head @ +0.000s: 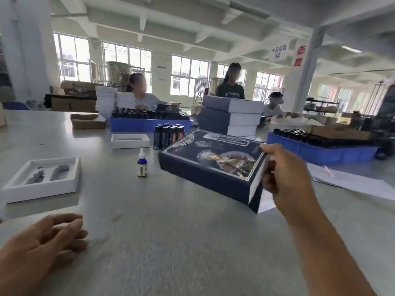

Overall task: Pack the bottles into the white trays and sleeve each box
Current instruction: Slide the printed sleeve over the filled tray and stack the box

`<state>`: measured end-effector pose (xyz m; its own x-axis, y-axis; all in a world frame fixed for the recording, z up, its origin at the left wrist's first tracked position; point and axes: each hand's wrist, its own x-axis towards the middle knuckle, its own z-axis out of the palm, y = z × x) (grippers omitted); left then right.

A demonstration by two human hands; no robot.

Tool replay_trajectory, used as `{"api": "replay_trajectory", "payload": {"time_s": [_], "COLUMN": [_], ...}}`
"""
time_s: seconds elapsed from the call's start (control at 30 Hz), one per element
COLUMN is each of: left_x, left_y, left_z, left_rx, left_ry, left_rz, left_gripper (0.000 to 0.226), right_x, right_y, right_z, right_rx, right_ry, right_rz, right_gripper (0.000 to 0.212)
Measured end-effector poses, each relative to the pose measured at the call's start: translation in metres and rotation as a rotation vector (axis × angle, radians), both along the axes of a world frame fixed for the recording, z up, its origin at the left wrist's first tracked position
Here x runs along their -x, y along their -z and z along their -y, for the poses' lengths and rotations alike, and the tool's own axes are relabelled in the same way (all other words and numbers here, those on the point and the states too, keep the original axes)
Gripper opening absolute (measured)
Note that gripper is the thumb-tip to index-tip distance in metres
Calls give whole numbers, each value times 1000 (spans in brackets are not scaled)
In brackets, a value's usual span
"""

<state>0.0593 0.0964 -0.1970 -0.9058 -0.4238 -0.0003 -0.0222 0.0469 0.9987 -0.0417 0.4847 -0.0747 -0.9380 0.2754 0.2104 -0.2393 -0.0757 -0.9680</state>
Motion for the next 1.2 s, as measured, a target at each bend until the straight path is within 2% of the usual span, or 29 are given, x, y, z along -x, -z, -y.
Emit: {"api": "replay_trajectory", "payload": {"time_s": [0.13,0.27,0.4,0.6,0.73,0.87,0.97,1.03,1.1,1.17,1.2], "left_x": [1,2,1,-2,-4,-11,-12,-12,-14,-16,-17], "left_y": [6,15,16,12,14,11,10,6,1,-1,-3], "left_z": [-2,3,1,2,1,3,1,-4,-8,-9,-10], "left_rx": [66,95,146,150,162,214,231,236,252,285,303], "left_ry": [-39,-29,-23,-15,-36,-42,-49,-49,-21,0,10], "left_rz": [-34,-39,-42,-15,-44,-37,-41,-47,-44,-27,-16], "left_gripper": [13,13,13,15,13,31,31,28,26,28,27], "right_x": [22,50,69,85,92,92,91,84,68,50,39], "right_y": [-8,6,18,17,13,11,12,11,8,12,17], "right_z": [-59,-94,-104,-97,-97,-101,-104,-103,-85,-51,-29], "right_rx": [159,-2,-189,-425,-471,-482,-547,-649,-612,-649,-736], "right_ry": [233,355,429,478,436,370,379,541,622,517,420], "right_rz": [-54,46,60,62,75,92,98,38,-209,-466,-520], "right_gripper": [21,23,37,49,51,52,66,72,54,43,41]}}
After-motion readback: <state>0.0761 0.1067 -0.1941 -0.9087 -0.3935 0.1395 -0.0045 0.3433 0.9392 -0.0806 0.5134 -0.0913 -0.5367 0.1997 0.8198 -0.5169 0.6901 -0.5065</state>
